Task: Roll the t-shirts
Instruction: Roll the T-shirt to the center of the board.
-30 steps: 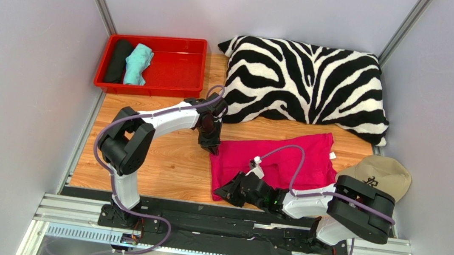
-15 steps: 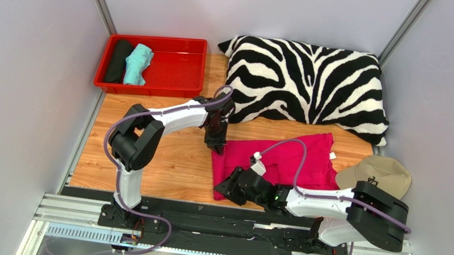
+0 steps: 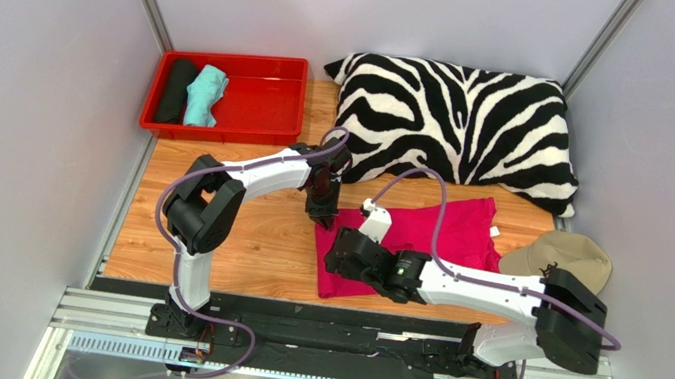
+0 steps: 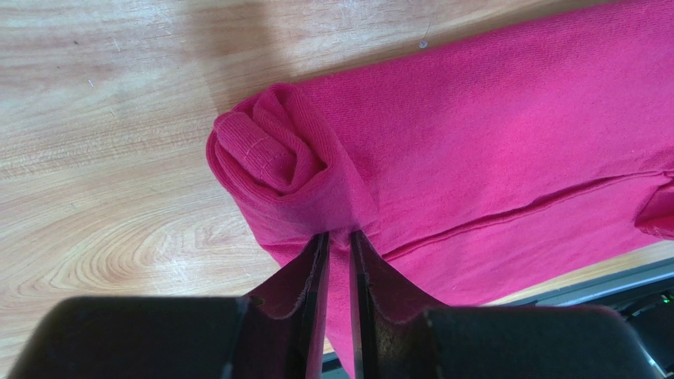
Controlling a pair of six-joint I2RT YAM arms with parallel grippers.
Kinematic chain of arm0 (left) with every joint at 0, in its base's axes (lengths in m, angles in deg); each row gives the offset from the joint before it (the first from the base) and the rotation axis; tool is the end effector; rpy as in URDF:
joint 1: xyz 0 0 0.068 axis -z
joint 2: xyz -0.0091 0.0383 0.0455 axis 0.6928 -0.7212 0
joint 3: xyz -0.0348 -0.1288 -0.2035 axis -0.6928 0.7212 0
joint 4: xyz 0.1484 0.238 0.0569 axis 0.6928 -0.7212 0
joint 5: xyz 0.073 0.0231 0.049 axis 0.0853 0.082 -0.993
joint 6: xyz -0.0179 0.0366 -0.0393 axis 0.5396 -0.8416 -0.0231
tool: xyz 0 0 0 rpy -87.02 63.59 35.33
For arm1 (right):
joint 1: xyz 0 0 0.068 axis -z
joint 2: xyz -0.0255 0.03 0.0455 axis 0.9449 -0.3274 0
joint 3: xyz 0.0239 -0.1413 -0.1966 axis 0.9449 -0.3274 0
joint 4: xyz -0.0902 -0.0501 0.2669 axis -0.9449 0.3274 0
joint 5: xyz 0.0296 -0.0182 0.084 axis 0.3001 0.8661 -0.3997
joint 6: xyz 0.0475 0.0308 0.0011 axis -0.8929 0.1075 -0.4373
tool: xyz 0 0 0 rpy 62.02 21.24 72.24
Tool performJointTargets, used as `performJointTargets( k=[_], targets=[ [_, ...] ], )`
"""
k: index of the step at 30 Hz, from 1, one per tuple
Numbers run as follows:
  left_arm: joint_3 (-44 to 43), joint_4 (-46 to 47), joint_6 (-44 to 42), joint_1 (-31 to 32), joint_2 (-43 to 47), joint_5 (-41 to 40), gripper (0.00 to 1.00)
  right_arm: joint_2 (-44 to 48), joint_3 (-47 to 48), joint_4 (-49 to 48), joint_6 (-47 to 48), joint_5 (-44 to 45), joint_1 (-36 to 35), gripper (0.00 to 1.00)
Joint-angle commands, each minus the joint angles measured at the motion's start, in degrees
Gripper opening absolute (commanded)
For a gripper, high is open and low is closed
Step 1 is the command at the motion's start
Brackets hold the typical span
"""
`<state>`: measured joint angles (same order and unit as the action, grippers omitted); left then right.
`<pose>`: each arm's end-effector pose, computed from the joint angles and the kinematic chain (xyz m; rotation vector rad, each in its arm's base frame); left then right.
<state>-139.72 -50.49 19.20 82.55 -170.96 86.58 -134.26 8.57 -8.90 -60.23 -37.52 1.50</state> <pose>0.3029 -0.2495 0.1308 0.0216 2.9949 -0.4082 0.1203 0.2740 0.1626 0.0475 2.4336 0.5914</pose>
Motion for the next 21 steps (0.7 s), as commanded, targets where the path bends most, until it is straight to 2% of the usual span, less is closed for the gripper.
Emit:
performJointTargets(
  k=[1,11,14,21],
  targets=[
    [-1.9,-1.0,-0.2,0.5,-0.6,-0.5,0.23,-6.7,5.3,2.4,9.4,4.4,2.3,0.56],
    [-1.7,-1.3,-0.3,0.9,-0.1,-0.5,0.22,-15.9,10.2,-2.5,12.6,0.1,5.1,0.57],
    [-1.9,-1.8,-0.6,0.9,0.0,-1.3,0.22,-16.2,10.7,-2.3,12.8,0.1,5.1,0.57],
    [-2.0,-2.4,-2.8,0.9,0.1,-0.1,0.22,-14.7,6.8,-11.0,17.8,-3.6,5.0,0.59]
  ],
)
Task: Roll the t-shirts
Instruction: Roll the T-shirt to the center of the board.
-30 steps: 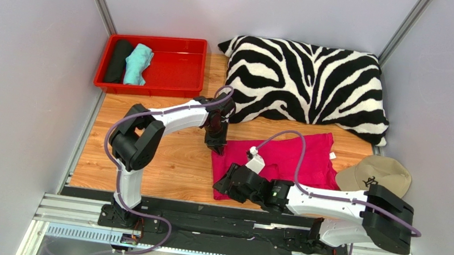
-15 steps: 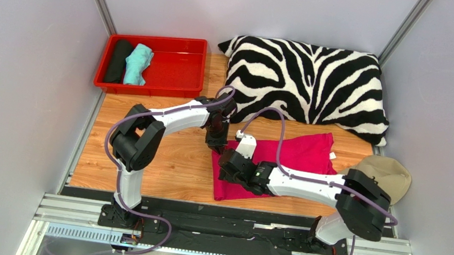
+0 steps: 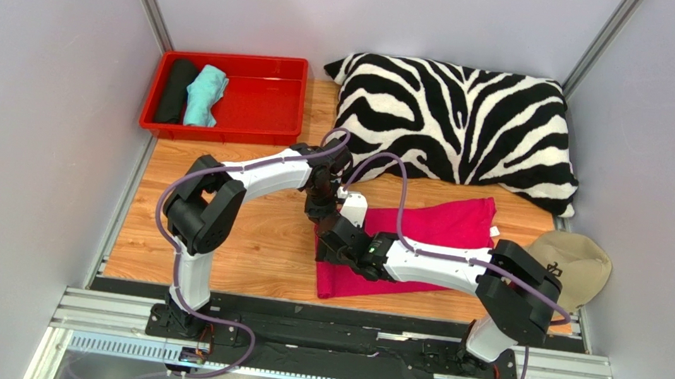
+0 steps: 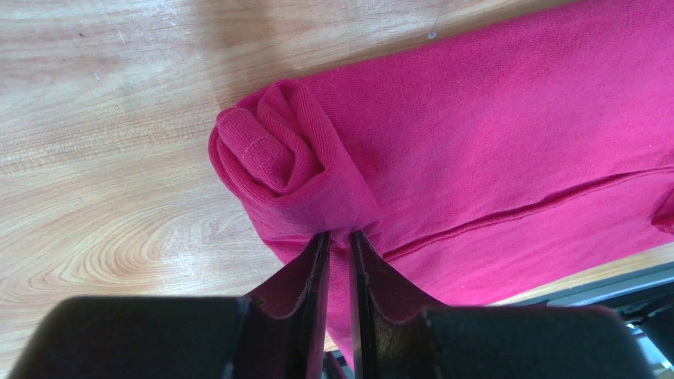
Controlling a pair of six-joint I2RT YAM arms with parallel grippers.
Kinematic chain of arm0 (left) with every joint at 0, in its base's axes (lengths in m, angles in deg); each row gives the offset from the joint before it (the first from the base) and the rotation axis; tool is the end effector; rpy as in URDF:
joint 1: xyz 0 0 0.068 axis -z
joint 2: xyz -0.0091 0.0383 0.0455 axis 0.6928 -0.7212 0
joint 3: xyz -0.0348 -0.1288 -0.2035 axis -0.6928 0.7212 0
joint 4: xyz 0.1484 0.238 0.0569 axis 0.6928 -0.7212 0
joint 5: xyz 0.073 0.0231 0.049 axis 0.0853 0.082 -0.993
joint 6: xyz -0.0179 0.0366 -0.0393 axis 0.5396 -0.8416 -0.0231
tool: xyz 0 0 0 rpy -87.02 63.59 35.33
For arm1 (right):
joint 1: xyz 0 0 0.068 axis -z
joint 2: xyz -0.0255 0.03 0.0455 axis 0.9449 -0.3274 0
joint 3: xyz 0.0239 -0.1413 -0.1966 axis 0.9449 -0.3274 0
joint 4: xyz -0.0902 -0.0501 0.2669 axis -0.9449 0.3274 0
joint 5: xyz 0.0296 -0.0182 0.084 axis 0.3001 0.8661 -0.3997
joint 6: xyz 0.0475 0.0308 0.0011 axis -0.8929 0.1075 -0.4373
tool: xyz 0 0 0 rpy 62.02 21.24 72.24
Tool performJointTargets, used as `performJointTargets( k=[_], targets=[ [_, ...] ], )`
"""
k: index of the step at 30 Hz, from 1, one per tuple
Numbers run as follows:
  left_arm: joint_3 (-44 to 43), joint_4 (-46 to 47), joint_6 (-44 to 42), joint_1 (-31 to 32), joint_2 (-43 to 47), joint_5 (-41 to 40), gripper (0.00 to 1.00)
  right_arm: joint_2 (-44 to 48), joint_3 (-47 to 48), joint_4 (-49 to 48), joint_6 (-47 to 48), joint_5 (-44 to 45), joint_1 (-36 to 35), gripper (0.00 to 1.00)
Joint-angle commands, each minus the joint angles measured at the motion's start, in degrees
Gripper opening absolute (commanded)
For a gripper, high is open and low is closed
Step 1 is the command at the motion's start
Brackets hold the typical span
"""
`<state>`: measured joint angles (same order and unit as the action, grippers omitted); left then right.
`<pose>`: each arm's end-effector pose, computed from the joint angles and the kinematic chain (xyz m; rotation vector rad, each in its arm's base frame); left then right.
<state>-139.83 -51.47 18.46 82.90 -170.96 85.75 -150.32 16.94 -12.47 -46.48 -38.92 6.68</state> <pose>0.3005 -0.2499 0.1308 0.0459 3.0006 -0.3769 0.1629 0.3020 0.1291 -0.1667 2.4537 0.3875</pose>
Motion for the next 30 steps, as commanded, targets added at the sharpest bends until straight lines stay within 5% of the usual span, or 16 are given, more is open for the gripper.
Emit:
performJointTargets(
  k=[1,21,25,30],
  targets=[
    [-2.0,-1.5,-2.3,0.5,0.2,1.0,0.22,1.7,-2.2,-8.8,5.7,-3.2,0.0,0.59],
    [-2.4,-2.9,-5.6,0.7,0.5,2.7,0.28,-2.2,-3.5,-13.4,4.0,-8.4,0.1,0.5],
    [-2.7,-3.0,-6.2,0.6,2.5,2.6,0.37,-1.8,-6.4,-18.8,1.8,-11.5,1.1,0.27],
    [-2.4,-2.6,-6.8,-2.5,6.9,4.9,0.49,-0.9,-13.4,-30.2,-2.0,-17.5,2.9,0.17]
  ],
)
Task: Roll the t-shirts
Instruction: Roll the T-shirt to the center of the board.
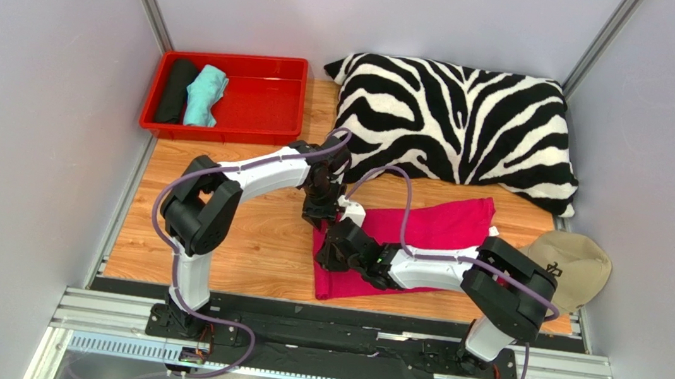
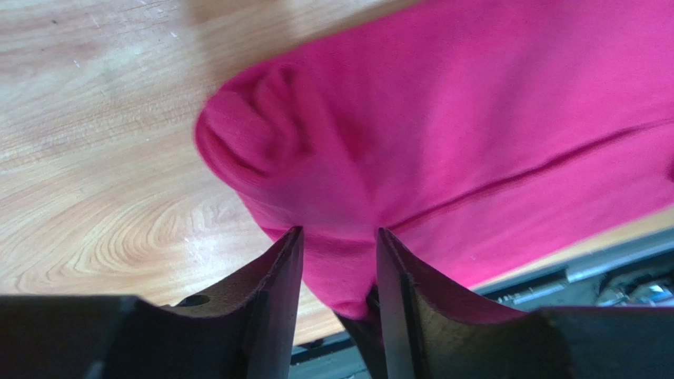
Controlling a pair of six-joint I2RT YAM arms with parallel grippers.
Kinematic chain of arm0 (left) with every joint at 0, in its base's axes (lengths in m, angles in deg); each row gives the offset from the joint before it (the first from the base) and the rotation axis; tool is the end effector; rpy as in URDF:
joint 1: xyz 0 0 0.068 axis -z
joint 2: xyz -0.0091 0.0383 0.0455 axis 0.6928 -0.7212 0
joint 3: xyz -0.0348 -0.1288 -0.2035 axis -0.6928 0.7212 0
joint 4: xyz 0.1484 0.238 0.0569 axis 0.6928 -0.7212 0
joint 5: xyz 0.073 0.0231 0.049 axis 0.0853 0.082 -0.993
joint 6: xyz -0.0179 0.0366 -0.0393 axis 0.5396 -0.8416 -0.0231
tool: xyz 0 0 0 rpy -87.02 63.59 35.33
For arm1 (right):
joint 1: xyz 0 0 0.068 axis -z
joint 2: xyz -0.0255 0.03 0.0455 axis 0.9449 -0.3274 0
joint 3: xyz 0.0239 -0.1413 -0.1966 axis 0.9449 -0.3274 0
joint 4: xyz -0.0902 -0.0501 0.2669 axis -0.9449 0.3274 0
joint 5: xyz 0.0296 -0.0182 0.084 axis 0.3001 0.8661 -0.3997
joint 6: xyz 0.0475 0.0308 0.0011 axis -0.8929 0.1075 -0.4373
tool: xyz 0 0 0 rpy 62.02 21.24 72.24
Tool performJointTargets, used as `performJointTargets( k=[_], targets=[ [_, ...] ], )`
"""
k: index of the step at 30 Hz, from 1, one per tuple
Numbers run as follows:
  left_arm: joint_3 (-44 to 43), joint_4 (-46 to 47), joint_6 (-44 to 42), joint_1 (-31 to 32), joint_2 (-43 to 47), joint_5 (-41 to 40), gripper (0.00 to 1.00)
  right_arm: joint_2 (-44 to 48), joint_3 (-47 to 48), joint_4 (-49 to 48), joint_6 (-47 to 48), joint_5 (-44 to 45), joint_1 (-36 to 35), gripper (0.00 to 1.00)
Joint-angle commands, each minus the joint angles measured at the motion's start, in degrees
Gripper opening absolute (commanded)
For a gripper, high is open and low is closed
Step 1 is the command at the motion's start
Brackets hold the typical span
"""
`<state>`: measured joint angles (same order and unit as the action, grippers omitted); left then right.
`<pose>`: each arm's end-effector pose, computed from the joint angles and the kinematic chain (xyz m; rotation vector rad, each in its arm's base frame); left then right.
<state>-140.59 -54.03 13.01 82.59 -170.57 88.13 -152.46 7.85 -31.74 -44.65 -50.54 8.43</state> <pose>0.2990 -0.2480 0.1362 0.1869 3.0244 -0.4004 0.1619 0.2940 0.0911 -0.2324 2.4629 0.6714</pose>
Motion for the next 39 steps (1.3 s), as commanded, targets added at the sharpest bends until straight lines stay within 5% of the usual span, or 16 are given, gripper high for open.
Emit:
performJointTargets(
  k=[1,8,19,30,39],
  targets=[
    [-1.2,0.1,-1.4,-2.6,8.4,3.3,0.5,1.3,-5.3,-12.9,-5.6,-7.0,2.1,0.16],
    [7.9,5.2,1.1,-6.2,14.9,5.6,0.49,0.6,-11.3,-24.6,-10.8,-12.7,4.6,0.15],
    [13.9,15.7,3.5,-6.5,10.6,9.4,0.42,-3.3,-15.9,-34.0,-16.7,-16.5,7.1,0.14],
    [9.3,11.0,4.4,-6.5,5.4,-1.1,0.4,0.2,-13.9,-24.8,-12.3,-14.6,7.2,0.23],
    [8.2,9.7,-0.3,-6.6,8.8,-1.4,0.59,0.2,-12.6,-22.2,-10.7,-14.4,7.2,0.18]
  ],
)
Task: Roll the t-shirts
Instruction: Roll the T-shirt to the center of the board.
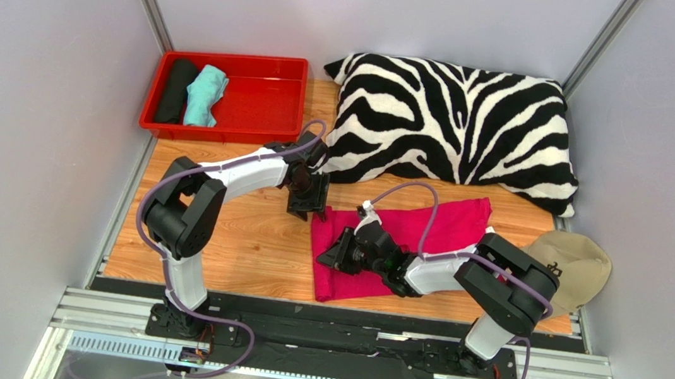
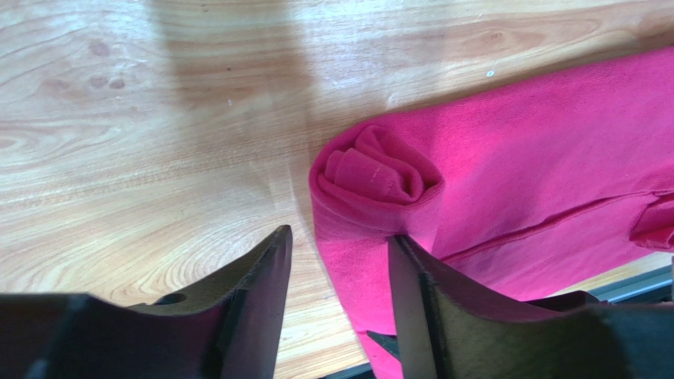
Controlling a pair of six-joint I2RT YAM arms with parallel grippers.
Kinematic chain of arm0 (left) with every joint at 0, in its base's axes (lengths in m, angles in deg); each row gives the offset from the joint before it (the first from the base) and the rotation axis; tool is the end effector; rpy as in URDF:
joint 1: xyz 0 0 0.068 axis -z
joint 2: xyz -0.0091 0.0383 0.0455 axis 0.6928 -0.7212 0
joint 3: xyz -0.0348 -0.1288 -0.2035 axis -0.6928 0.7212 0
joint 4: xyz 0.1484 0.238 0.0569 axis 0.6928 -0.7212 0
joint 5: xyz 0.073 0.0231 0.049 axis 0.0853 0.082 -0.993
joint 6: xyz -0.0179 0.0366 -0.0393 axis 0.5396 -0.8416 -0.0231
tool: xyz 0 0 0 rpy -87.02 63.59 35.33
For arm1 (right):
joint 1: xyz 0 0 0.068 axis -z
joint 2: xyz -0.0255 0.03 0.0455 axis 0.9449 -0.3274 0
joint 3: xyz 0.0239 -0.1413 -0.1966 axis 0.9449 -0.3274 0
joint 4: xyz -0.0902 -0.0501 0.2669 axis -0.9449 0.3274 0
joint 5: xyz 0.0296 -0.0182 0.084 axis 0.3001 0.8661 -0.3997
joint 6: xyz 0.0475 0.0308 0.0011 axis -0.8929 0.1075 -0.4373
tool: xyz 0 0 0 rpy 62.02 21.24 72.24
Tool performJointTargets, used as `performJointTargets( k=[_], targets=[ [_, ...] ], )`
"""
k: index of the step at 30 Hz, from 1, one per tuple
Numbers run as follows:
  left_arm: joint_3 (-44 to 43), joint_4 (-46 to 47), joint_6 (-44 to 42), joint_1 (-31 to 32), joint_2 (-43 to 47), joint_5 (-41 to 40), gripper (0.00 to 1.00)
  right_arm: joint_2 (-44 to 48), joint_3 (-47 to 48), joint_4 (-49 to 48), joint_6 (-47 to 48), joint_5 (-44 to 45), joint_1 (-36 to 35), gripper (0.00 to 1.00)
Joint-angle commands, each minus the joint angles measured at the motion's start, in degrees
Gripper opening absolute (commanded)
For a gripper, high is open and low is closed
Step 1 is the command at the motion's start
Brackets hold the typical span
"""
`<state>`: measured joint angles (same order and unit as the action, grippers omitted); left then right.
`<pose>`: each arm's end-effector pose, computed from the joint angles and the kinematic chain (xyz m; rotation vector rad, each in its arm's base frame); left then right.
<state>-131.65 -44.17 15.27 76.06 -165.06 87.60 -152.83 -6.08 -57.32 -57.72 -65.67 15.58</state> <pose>0.3128 -0.2042 0.1306 -0.0322 2.9120 -0.4608 0.1699 0.2504 0.0591 0.0618 2.4559 1.1264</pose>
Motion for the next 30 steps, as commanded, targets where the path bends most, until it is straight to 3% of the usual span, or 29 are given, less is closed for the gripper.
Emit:
performJointTargets(
  k=[1,7,19,30],
  targets=[
    [-0.5,-0.7,-2.5,0.0,3.4,-1.0,0.6,0.6,1.5,3.8,2.4,0.7,0.0,0.18],
    [-2.3,-5.6,0.7,3.9,3.9,-8.8,0.68,-0.2,2.4,5.0,3.0,1.6,-0.2,0.17],
    [-3.1,-1.8,5.6,4.4,1.8,-6.2,0.72,-1.3,2.9,4.7,3.1,1.4,-0.3,0.15],
    [-5.9,-3.7,6.5,4.6,-2.8,-10.3,0.72,-2.2,2.6,3.8,2.7,1.6,-0.4,0.14]
  ],
)
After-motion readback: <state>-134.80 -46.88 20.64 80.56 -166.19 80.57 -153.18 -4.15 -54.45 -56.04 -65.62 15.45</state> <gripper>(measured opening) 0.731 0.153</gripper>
